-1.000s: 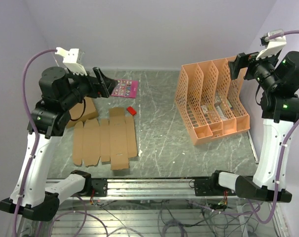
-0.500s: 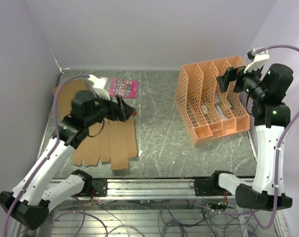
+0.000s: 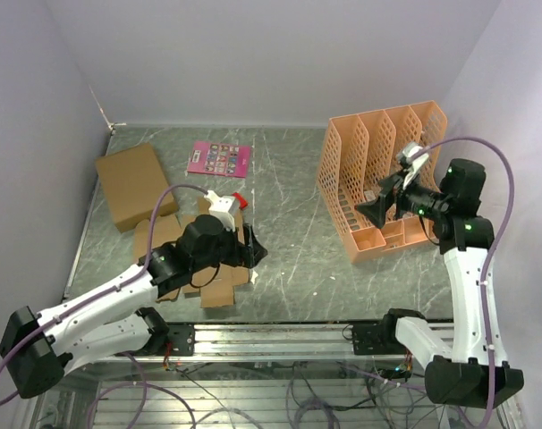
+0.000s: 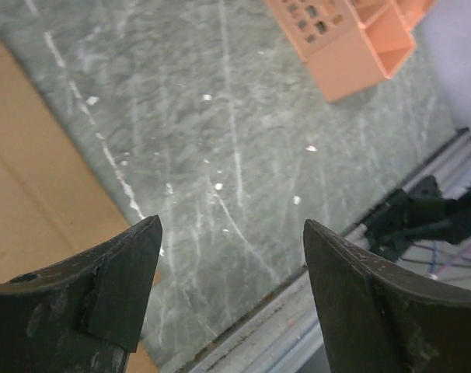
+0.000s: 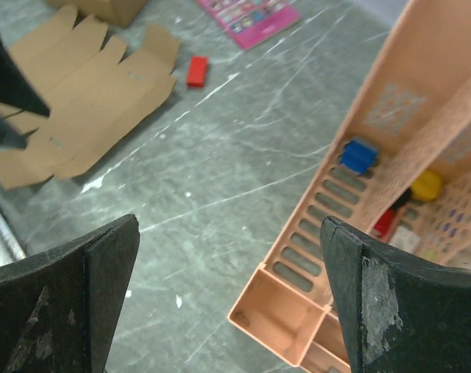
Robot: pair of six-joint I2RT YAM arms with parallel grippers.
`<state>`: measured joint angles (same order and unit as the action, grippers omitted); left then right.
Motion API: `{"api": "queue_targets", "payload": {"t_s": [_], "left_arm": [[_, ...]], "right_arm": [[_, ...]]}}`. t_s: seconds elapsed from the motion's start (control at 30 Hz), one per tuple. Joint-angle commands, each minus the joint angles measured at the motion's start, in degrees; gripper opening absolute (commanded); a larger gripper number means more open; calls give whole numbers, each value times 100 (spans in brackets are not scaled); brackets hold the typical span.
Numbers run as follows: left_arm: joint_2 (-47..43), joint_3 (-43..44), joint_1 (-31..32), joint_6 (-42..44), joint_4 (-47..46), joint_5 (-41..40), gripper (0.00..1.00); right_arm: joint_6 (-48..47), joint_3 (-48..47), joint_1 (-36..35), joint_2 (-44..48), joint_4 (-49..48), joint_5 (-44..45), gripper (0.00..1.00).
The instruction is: Fold the paper box
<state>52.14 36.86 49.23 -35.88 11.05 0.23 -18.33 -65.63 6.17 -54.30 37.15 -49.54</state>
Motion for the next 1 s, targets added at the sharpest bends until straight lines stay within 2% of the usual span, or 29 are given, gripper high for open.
{"api": "queue_targets", "payload": {"t_s": [0.0, 0.17, 0.27, 0.33, 0.67, 0.97], "left_arm": [[427, 240, 170, -598, 292, -1338, 80], [2029, 1482, 763, -1257, 1894, -3253, 79], [3390, 2476, 985, -1708, 3277, -4166, 79], [3957, 2904, 1105, -1882, 3745, -4527, 77], [4857, 2787, 1229, -1440, 3012, -4618, 68], [5458, 2624, 1240, -1800, 2907, -4591, 60]], "right_arm": [[-751, 494, -48, -39, 157, -718, 100], [-866, 1014, -56, -179, -84, -774, 100], [-837, 1234, -55, -179, -261, -786, 100], [-852, 1300, -60, -149, -278, -740, 100], [-599, 1704, -62, -261, -771, -977, 100], [-636, 1772, -64, -356, -811, -1213, 100]]}}
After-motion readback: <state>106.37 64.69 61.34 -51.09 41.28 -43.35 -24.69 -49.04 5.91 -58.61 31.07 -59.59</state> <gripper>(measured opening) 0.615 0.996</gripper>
